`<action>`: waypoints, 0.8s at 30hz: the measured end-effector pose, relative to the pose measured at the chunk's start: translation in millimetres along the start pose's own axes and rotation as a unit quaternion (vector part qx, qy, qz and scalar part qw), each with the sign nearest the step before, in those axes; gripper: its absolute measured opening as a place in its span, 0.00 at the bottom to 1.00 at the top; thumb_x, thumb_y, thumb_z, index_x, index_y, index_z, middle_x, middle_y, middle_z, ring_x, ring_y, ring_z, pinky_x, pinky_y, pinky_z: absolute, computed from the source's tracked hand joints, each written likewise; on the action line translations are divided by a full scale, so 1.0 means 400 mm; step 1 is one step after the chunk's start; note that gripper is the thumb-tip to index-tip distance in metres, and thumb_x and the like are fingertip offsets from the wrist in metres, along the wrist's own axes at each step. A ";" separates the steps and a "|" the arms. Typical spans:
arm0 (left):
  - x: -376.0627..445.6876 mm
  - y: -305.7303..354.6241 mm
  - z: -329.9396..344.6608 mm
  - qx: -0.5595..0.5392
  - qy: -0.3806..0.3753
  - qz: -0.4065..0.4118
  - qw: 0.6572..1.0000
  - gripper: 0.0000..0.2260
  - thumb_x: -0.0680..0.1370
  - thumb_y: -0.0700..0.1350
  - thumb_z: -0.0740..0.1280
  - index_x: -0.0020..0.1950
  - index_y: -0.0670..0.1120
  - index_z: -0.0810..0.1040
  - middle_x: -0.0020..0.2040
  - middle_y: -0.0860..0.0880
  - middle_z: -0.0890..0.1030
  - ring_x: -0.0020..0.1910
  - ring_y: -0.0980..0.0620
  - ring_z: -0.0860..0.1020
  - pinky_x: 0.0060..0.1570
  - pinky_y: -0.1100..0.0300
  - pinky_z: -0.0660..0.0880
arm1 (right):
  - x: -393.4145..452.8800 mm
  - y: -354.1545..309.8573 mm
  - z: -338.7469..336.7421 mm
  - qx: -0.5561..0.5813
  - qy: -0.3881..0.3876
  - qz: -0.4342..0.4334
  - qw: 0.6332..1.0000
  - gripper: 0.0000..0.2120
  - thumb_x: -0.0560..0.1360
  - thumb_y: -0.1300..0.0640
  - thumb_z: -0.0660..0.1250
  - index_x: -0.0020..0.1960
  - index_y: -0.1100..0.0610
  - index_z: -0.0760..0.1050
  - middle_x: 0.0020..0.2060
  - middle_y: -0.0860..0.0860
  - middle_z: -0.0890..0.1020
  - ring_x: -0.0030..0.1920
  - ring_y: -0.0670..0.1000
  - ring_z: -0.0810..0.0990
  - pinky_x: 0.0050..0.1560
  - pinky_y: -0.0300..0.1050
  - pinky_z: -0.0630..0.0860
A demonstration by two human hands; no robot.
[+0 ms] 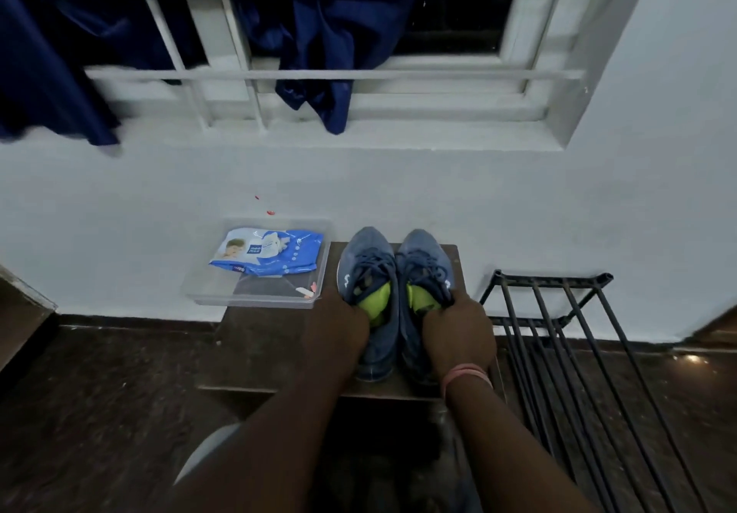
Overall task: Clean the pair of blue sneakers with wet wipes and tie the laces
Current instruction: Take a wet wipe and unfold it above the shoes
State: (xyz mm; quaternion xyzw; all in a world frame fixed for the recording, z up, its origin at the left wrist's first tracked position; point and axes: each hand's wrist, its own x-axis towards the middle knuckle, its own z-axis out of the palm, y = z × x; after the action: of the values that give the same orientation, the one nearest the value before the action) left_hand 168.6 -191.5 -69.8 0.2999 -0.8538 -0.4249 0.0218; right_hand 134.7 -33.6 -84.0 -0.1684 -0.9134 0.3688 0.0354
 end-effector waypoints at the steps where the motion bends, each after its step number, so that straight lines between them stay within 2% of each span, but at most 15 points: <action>1: -0.004 -0.003 -0.002 0.000 -0.001 0.000 1.000 0.10 0.73 0.46 0.67 0.54 0.49 0.74 0.49 0.47 0.80 0.50 0.42 0.79 0.45 0.55 0.69 | -0.005 -0.002 -0.001 0.000 -0.003 -0.002 1.000 0.19 0.67 0.54 0.62 0.56 0.50 0.79 0.49 0.54 0.82 0.51 0.62 0.80 0.48 0.52 0.80; 3: -0.003 0.001 -0.001 -0.006 0.001 0.003 1.000 0.12 0.73 0.48 0.67 0.55 0.48 0.76 0.48 0.48 0.80 0.50 0.43 0.80 0.45 0.56 0.71 | -0.004 -0.004 -0.001 0.001 -0.002 -0.004 1.000 0.18 0.66 0.53 0.62 0.55 0.50 0.79 0.48 0.54 0.82 0.50 0.61 0.80 0.48 0.53 0.80; 6: 0.007 -0.003 0.007 -0.022 0.007 0.007 1.000 0.21 0.67 0.52 0.64 0.59 0.48 0.77 0.51 0.47 0.82 0.51 0.42 0.81 0.50 0.50 0.79 | -0.002 -0.008 -0.001 -0.021 0.004 -0.008 1.000 0.15 0.66 0.53 0.62 0.52 0.51 0.79 0.46 0.54 0.81 0.48 0.61 0.81 0.46 0.52 0.80; 9: 0.009 -0.002 0.006 -0.011 0.009 0.004 1.000 0.24 0.67 0.53 0.66 0.62 0.50 0.76 0.52 0.47 0.83 0.52 0.42 0.82 0.50 0.52 0.79 | 0.002 -0.007 0.002 -0.041 0.005 -0.017 0.999 0.16 0.66 0.51 0.62 0.52 0.50 0.79 0.44 0.54 0.81 0.46 0.61 0.81 0.45 0.52 0.81; 15: 0.011 -0.003 0.004 -0.003 0.018 -0.010 1.000 0.25 0.71 0.51 0.67 0.68 0.49 0.72 0.59 0.46 0.81 0.60 0.41 0.79 0.56 0.50 0.78 | 0.005 -0.003 0.007 -0.066 0.000 -0.029 0.997 0.14 0.67 0.52 0.64 0.52 0.50 0.77 0.42 0.54 0.80 0.44 0.61 0.80 0.44 0.52 0.80; 19: 0.022 -0.004 0.011 0.006 0.019 -0.016 1.000 0.19 0.73 0.47 0.66 0.64 0.48 0.73 0.60 0.46 0.80 0.61 0.42 0.79 0.55 0.51 0.76 | 0.007 -0.004 0.010 -0.085 -0.002 -0.034 0.996 0.16 0.67 0.52 0.65 0.54 0.50 0.77 0.43 0.55 0.79 0.45 0.61 0.80 0.43 0.51 0.79; 24: 0.039 -0.004 0.012 0.002 0.008 -0.017 1.000 0.21 0.74 0.47 0.66 0.66 0.47 0.72 0.62 0.44 0.80 0.62 0.41 0.78 0.57 0.50 0.76 | 0.009 -0.022 0.007 -0.099 -0.004 -0.029 0.995 0.18 0.66 0.51 0.64 0.55 0.52 0.77 0.44 0.56 0.80 0.45 0.61 0.81 0.44 0.52 0.80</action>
State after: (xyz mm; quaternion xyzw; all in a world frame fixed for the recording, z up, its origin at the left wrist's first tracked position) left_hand 155.4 -197.0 -77.5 0.3180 -0.8494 -0.4206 0.0209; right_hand 128.1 -40.3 -80.2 -0.1429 -0.9501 0.2762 0.0254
